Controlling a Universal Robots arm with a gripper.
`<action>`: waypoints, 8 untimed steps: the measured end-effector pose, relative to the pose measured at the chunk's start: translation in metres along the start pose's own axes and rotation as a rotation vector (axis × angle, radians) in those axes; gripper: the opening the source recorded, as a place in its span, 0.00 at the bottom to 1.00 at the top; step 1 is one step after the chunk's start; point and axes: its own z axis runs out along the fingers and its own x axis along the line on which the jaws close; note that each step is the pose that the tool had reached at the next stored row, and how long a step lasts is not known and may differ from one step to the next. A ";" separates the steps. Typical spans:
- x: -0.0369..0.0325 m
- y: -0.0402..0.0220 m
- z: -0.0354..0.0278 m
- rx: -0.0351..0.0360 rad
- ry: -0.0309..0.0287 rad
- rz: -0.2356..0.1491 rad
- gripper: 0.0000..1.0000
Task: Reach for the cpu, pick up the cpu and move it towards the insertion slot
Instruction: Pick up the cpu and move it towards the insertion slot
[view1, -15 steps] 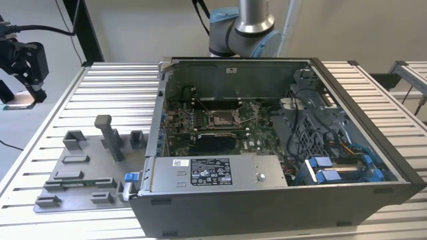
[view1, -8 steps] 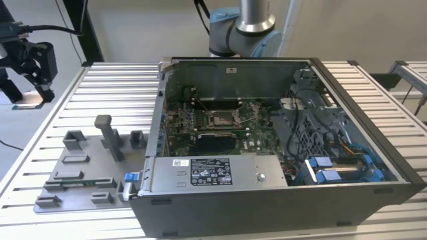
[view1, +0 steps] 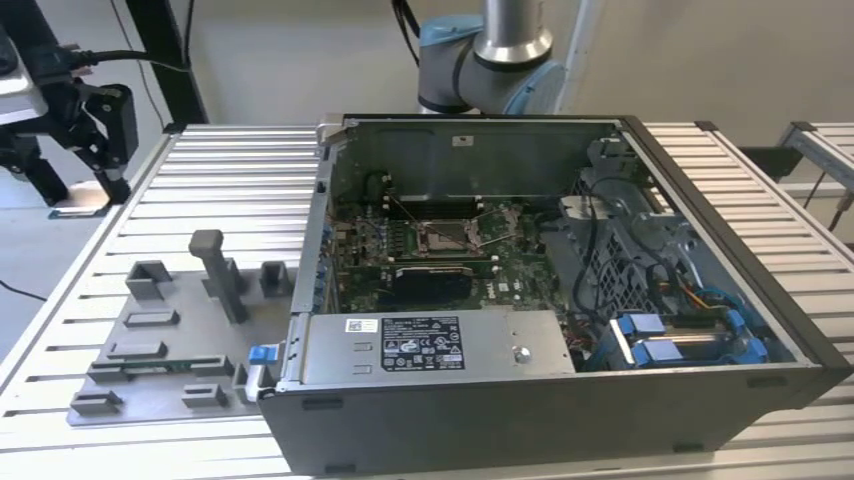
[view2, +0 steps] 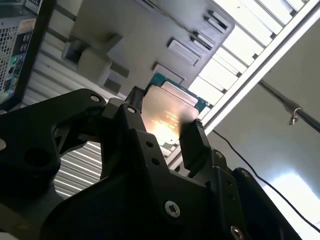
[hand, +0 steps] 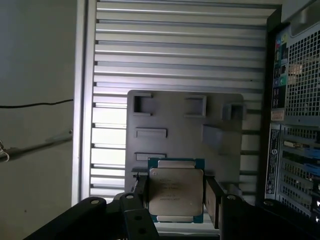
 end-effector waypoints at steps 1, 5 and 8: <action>-0.0024 -0.0001 0.0000 0.0000 0.0000 0.000 0.00; -0.0112 -0.0003 0.0000 0.0000 0.0000 0.000 0.00; -0.0175 -0.0004 0.0000 0.0000 0.0000 0.000 0.00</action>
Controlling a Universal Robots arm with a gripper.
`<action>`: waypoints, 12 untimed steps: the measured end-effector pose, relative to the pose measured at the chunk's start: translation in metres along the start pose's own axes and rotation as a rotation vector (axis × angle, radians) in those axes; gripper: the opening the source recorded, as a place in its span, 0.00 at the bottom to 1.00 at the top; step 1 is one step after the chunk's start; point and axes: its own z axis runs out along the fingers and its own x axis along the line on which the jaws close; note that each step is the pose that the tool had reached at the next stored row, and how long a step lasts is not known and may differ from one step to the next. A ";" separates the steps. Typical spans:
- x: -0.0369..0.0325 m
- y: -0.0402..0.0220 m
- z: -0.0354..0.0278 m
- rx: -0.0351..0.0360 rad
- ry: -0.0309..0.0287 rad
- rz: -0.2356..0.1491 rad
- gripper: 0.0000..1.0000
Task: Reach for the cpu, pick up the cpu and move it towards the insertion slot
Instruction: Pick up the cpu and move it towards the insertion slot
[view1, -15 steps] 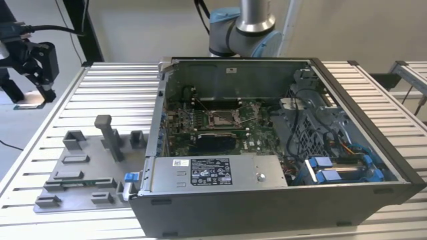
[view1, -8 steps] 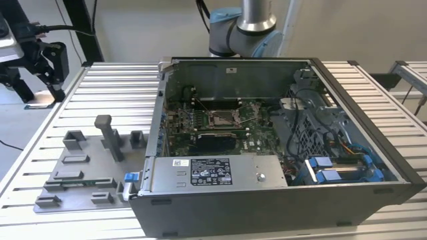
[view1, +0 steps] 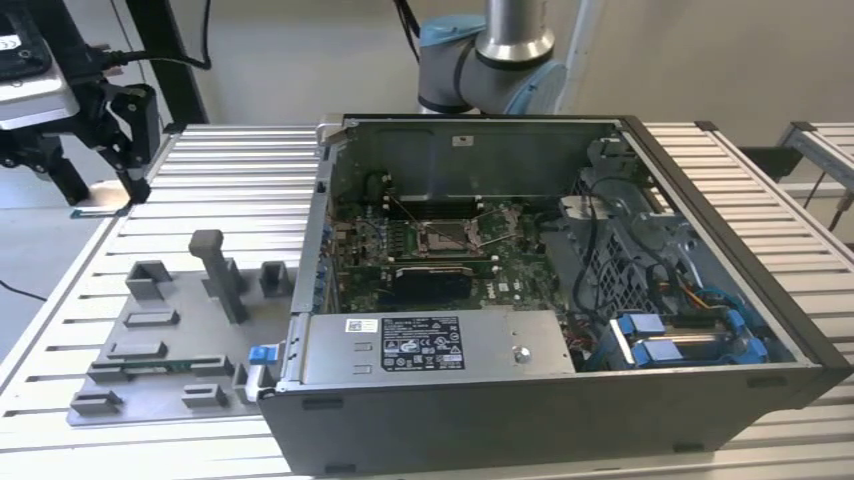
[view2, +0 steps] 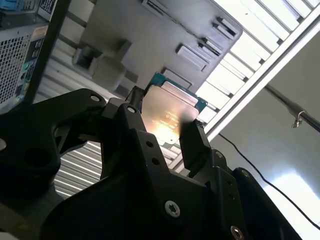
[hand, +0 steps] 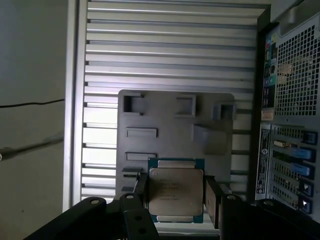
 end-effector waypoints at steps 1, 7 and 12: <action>-0.0020 0.0000 0.0000 0.0000 0.0000 0.000 0.00; -0.0140 -0.0003 0.0000 0.0000 0.0000 0.000 0.00; -0.0239 -0.0005 0.0000 -0.0001 -0.0001 0.000 0.00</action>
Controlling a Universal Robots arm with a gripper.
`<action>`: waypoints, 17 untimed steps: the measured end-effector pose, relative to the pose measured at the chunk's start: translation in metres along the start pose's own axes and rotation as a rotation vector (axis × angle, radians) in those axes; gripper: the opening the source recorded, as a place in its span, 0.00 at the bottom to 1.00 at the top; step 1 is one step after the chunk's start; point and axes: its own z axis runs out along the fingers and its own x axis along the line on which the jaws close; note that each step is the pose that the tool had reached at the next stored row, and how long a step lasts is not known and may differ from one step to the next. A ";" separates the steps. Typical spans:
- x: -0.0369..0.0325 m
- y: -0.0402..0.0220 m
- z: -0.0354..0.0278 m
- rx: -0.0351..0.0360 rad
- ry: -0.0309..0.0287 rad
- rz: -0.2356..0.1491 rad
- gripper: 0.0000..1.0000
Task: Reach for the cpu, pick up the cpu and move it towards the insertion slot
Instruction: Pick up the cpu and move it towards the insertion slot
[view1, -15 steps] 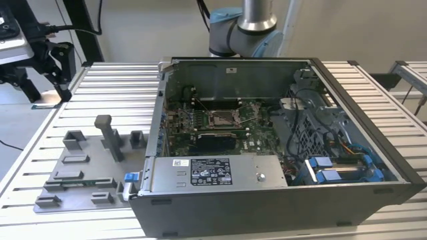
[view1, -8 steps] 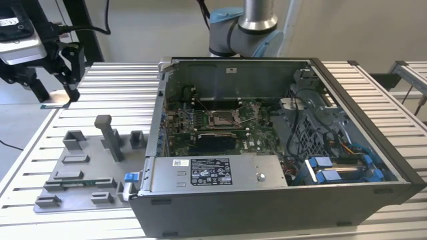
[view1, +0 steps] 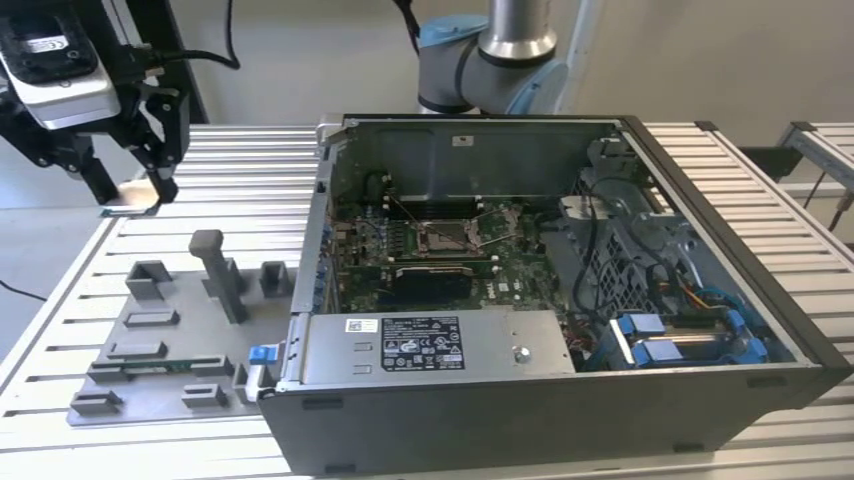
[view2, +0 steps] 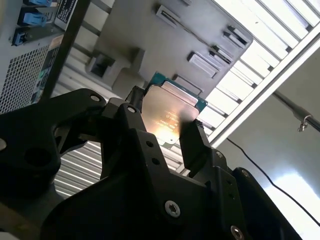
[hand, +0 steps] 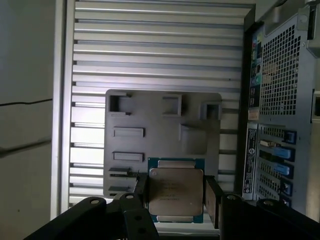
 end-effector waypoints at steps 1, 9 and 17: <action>-0.0021 0.0000 0.0000 0.0000 0.0000 0.000 0.00; -0.0191 -0.0004 -0.0001 0.0001 0.0001 0.000 0.00; -0.0364 -0.0007 0.0000 0.0000 0.0000 0.000 0.00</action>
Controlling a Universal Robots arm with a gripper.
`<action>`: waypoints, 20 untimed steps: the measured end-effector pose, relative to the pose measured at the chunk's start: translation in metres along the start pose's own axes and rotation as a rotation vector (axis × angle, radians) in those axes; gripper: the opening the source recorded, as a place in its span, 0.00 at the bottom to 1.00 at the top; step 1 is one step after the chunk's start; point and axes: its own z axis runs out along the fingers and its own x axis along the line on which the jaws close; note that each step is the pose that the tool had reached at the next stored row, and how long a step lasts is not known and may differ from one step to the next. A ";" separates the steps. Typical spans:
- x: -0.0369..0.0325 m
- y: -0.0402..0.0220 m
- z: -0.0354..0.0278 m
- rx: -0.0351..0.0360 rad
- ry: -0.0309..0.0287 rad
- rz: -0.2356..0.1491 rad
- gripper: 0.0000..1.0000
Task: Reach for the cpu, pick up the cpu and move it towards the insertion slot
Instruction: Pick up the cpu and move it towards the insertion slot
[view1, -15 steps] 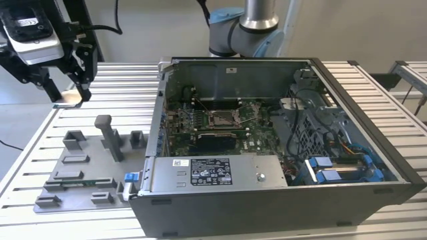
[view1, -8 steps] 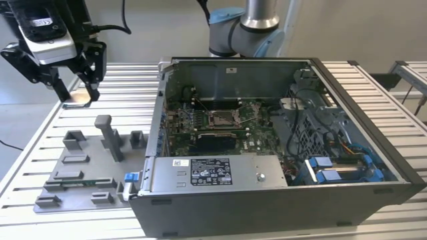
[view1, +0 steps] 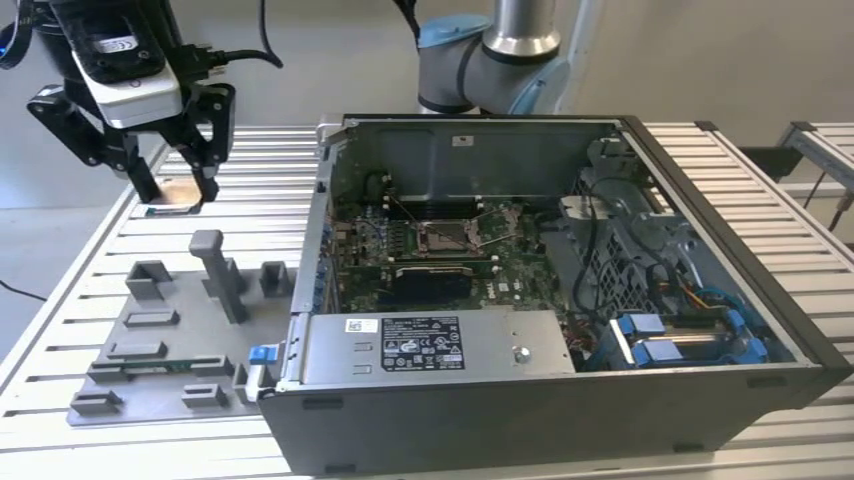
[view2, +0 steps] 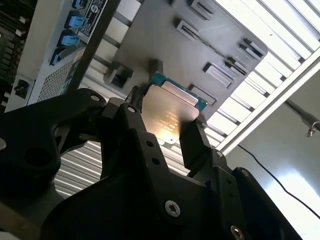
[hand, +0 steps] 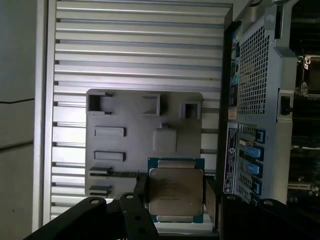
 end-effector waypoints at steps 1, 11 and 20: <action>-0.0022 -0.0001 0.0000 0.0000 0.0001 0.000 0.00; -0.0246 -0.0006 0.0000 0.0001 0.0001 0.000 0.00; -0.0452 -0.0011 0.0000 0.0000 0.0000 0.000 0.00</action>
